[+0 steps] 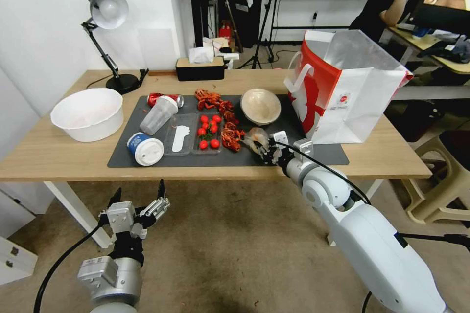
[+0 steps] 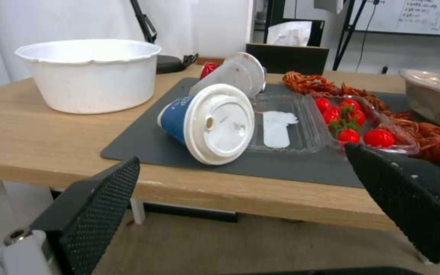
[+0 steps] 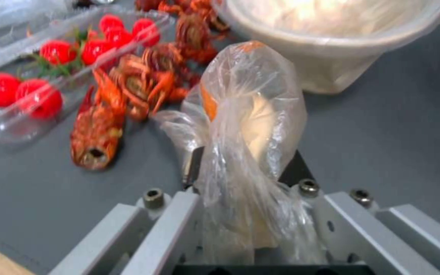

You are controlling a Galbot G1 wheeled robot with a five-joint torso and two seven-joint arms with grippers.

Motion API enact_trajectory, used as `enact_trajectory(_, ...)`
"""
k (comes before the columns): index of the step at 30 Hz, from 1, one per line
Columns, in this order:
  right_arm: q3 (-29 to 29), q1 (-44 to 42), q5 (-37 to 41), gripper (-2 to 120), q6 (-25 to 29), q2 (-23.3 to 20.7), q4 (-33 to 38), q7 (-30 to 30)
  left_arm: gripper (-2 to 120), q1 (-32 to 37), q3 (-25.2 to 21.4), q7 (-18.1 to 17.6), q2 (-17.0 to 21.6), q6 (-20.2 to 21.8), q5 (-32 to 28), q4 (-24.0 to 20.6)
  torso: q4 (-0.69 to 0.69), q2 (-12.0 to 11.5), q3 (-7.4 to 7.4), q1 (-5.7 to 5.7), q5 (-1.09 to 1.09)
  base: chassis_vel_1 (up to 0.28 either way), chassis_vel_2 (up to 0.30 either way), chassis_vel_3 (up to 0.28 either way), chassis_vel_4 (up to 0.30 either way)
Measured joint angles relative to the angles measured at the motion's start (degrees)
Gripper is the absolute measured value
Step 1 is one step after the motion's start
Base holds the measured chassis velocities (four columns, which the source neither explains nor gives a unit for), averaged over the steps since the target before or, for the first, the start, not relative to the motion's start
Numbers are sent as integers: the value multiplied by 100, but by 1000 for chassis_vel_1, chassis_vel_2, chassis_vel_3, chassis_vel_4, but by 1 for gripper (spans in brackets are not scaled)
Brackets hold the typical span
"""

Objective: Pick up the trash from the table and place it into the takeout bag.

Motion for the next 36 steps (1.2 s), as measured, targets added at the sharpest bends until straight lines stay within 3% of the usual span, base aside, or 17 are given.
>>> enact_trajectory(12, 233, -20, 318, 6, 7, -268, 327, 174, 100, -8, -21, -57, 62, -74, -14, 9, 0, 0, 0, 0, 1, 0, 0, 0, 0)
enact_trajectory(14, 430, -51, 322, 6, 354, -549, 691, 2, 100, -1, -26, -61, 77, -78, -29, -30, 0, -1, 1, 0, 2, 0, 0, 0, 0)
enact_trajectory(16, 807, 173, 540, 6, 706, -1102, 1125, -119, 100, 16, -32, -63, 85, -85, -31, -79, -2, 0, 0, 0, 1, 0, 0, 0, 0)
enact_trajectory(17, 807, 173, 540, 6, 706, -1102, 1125, -119, 100, 16, -32, -63, 85, -85, -31, -79, -2, 0, 0, 0, 1, 0, 0, 0, 0)
enact_trajectory(20, 1114, 1041, 1330, 6, 853, -1963, 1318, 128, 100, -15, -41, -84, 81, -126, -67, -71, -1, 0, 0, 1, -2, 0, 0, 0, 0)
enact_trajectory(25, 1074, 1735, 1732, 6, 795, -2303, 970, 520, 100, 1, -29, -91, 92, -140, -77, -84, 0, 0, 0, 0, 0, 0, 0, 0, 0)
enact_trajectory(30, 908, 2437, 2188, 6, 317, -2426, 280, 1001, 100, 8, -39, -92, 142, -151, -108, -109, 0, -1, 1, 1, 0, 0, 0, 0, 0)
enact_trajectory(33, 699, 3047, 2858, 6, -542, -2384, -295, 1791, 100, 36, -74, -63, 205, -113, -156, -169, 0, -1, 1, 2, 2, 0, 0, 0, 0)
enact_trajectory(34, 699, 3047, 2858, 6, -542, -2384, -295, 1791, 100, 36, -74, -63, 205, -113, -156, -169, 0, -1, 1, 2, 2, 0, 0, 0, 0)
enact_trajectory(36, 551, 3425, 3717, 13, -928, -2375, -440, 2323, 100, 28, -97, -46, 231, -94, -170, -177, 0, -1, 1, 2, -2, 0, 0, 0, 0)
